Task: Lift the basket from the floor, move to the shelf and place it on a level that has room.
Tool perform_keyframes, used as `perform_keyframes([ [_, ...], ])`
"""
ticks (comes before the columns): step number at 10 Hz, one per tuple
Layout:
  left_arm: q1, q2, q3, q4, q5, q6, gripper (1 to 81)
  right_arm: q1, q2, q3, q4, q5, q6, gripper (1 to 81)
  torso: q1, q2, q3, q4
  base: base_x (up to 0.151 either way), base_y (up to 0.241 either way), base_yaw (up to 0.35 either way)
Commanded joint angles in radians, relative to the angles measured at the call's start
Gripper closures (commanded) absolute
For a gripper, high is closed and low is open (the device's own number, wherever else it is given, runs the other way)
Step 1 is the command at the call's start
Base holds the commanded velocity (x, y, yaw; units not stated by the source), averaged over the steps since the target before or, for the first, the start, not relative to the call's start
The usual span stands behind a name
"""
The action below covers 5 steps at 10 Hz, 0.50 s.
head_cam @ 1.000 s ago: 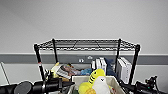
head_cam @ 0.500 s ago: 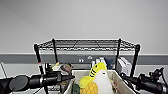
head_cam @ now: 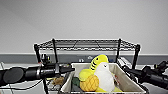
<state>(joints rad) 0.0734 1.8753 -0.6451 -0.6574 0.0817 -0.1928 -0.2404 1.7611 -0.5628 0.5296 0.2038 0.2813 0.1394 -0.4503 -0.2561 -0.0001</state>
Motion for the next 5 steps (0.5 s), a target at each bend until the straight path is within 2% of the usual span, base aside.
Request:
perform_keyframes([
  [1,-0.184,-0.004,0.064,-0.001,-0.016,-0.036,81.1,0.181,-0.041,0.083,-0.017,-0.006,0.026,81.1,0.000,0.000,0.000,0.000,0.000,0.000,0.000],
  [2,-0.214,-0.004,0.064,-0.001,-0.016,-0.056,81.1,0.219,-0.045,0.074,-0.010,-0.021,0.050,81.1,0.000,0.000,0.000,0.000,0.000,0.000,0.000],
  [5,-0.353,0.013,0.024,-0.004,-0.013,-0.151,81.1,0.373,-0.038,0.026,-0.010,-0.070,0.171,81.1,0.000,0.000,0.000,0.000,0.000,0.000,0.000],
])
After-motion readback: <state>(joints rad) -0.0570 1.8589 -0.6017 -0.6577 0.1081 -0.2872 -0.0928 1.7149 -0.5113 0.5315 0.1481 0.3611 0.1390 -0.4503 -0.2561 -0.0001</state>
